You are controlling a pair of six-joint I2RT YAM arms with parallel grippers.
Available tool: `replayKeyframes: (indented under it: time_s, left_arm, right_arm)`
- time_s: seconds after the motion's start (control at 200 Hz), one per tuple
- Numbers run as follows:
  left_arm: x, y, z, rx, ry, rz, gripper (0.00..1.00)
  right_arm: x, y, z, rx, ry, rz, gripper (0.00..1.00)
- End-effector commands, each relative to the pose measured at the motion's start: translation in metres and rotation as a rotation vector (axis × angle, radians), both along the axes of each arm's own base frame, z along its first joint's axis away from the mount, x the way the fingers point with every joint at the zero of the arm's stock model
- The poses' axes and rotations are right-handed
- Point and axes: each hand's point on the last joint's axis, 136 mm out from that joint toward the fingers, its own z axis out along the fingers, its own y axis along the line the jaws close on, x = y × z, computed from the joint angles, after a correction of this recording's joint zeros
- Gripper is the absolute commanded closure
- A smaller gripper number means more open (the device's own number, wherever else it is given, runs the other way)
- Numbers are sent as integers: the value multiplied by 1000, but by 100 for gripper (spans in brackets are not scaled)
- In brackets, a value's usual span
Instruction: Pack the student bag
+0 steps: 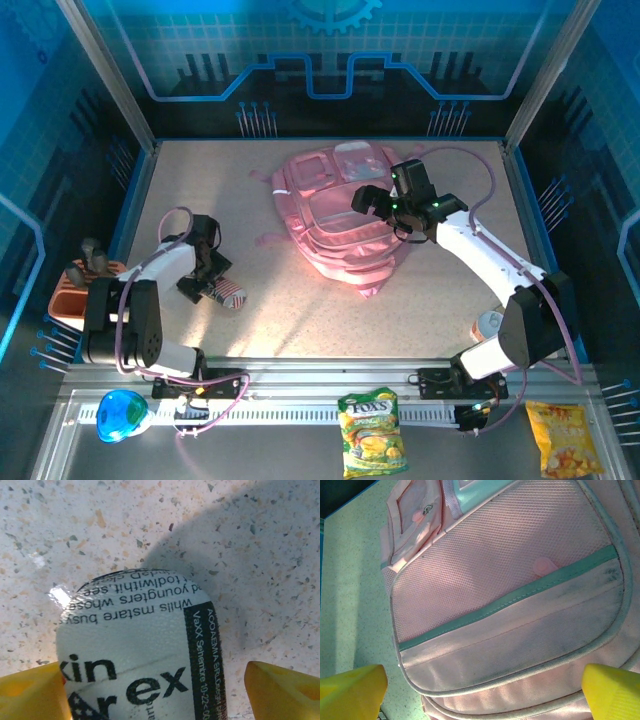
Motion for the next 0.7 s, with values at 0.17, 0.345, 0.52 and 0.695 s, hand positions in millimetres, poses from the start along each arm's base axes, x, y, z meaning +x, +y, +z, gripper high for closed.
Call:
replayKeyframes:
  time_s: [0.17, 0.345, 0.52, 0.695]
  left_arm:
    - [6, -4, -7, -36, 9, -29, 29]
    - [21, -15, 11, -93, -75, -60, 47]
    - [53, -45, 56, -219, -230, -151, 51]
    - [87, -94, 103, -369, -364, -254, 51]
  right_arm:
    - [1, 7, -1, 3, 5, 17, 0]
    - [-1, 12, -1, 3, -3, 40, 2]
    - [-5, 41, 0, 27, -40, 141, 3]
    - [-17, 99, 4, 116, -92, 326, 5]
